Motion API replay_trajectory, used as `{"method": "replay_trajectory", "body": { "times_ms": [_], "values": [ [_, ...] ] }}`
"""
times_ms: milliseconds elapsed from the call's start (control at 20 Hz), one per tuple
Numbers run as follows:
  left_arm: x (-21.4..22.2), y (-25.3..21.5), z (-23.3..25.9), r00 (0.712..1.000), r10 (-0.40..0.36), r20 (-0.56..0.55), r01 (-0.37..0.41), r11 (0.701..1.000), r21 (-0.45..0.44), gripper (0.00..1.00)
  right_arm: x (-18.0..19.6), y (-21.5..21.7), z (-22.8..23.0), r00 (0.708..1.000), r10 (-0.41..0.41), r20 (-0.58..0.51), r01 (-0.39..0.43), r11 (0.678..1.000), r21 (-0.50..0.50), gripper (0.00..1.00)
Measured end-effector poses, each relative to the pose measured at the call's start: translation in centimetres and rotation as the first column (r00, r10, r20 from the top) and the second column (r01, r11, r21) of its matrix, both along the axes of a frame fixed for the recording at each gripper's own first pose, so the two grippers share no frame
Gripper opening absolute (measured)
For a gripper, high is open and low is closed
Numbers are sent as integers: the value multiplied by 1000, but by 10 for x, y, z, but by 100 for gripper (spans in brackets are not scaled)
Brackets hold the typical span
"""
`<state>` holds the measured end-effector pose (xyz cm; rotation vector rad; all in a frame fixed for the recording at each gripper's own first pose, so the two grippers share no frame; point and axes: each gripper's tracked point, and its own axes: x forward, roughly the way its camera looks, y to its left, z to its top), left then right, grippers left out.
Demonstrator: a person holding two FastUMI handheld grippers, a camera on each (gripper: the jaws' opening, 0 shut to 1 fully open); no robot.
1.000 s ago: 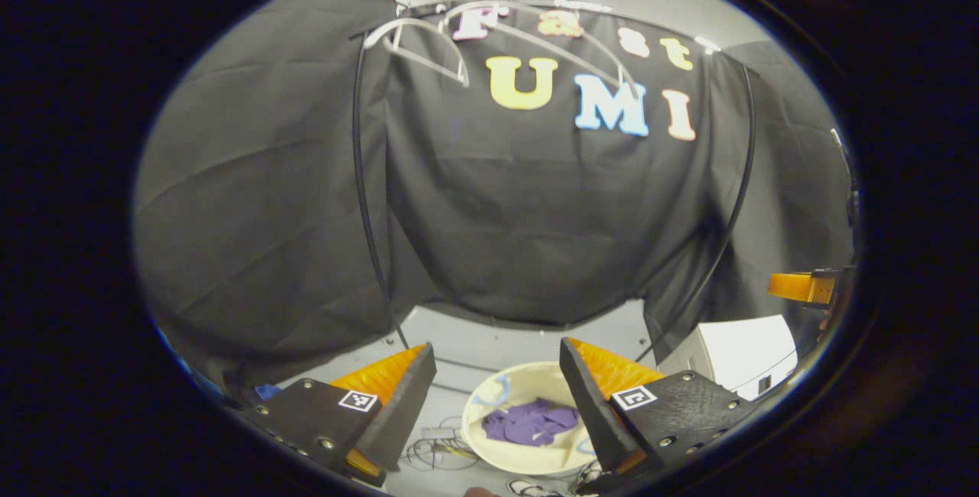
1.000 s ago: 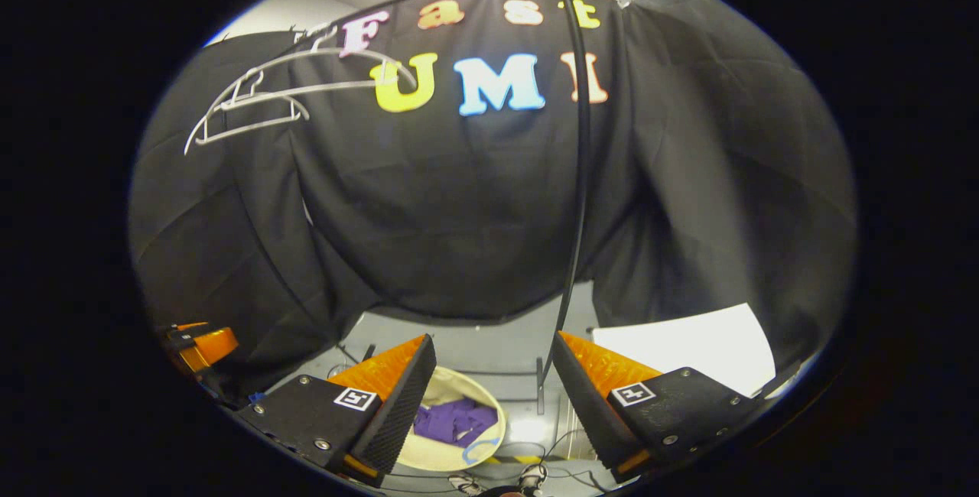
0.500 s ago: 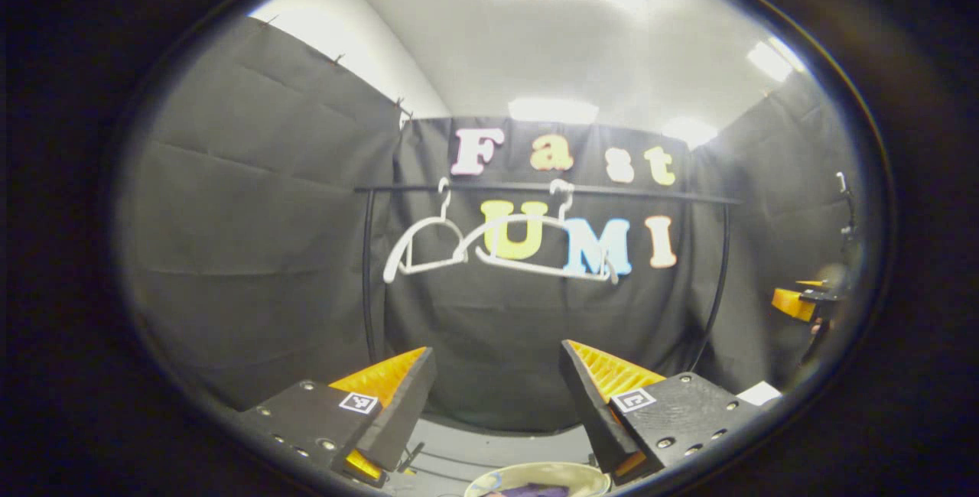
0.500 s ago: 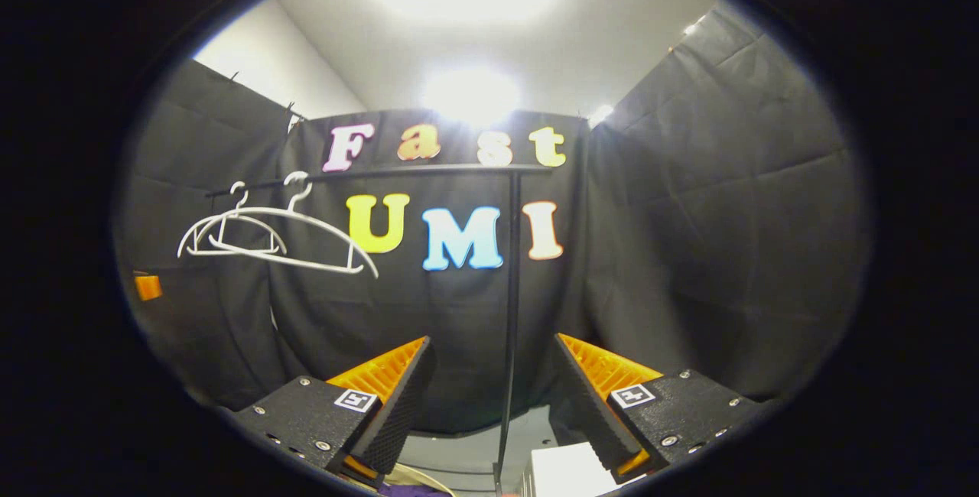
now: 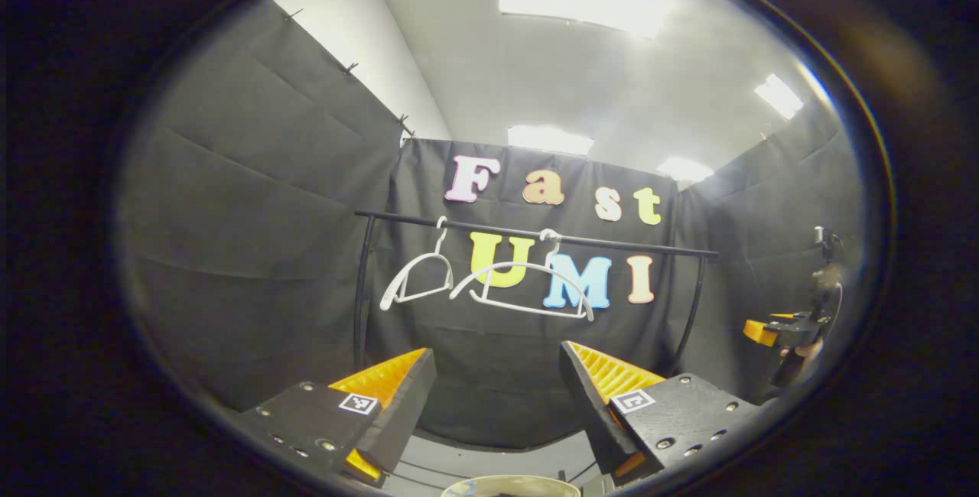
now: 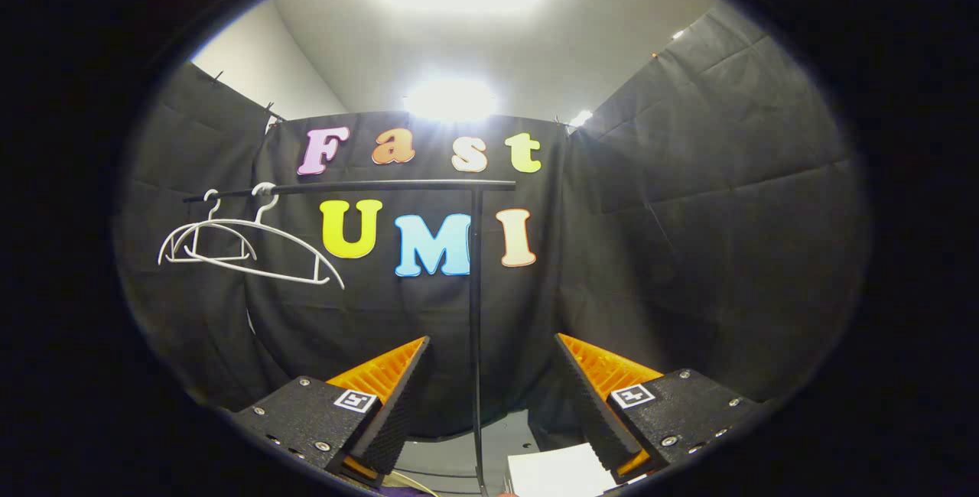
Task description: Grasp the clothes on the hanger with both hands and then place them into the laundry hamper below.
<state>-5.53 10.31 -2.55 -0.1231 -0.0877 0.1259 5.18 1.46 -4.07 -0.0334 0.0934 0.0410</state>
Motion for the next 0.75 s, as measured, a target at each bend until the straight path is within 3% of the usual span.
{"method": "replay_trajectory", "body": {
  "times_ms": [100,200,250,300,400,550,750],
  "values": [
    [-3,-9,0,999,-35,-3,35,999,7,88,0,7,5,1000,7,12,-7,1000,-5,91],
    [-8,-14,-1,999,-45,-7,45,999,12,99,1,17,8,1000,27,9,-27,1000,4,95],
    [-10,-16,-1,999,-48,-6,48,999,12,89,1,22,7,999,40,1,-40,999,11,95],
    [-14,-19,-2,999,-47,-3,48,999,11,92,1,25,7,999,47,-6,-47,999,14,92],
    [-22,-18,-3,999,-34,5,34,999,8,99,1,27,9,998,56,-8,-56,998,15,95],
    [-35,-20,-2,999,-45,8,45,999,15,99,-1,28,18,998,59,13,-59,998,17,92],
    [-50,-12,-4,999,-40,3,40,999,24,89,-11,32,17,998,64,14,-65,997,30,95]
  ]
}}
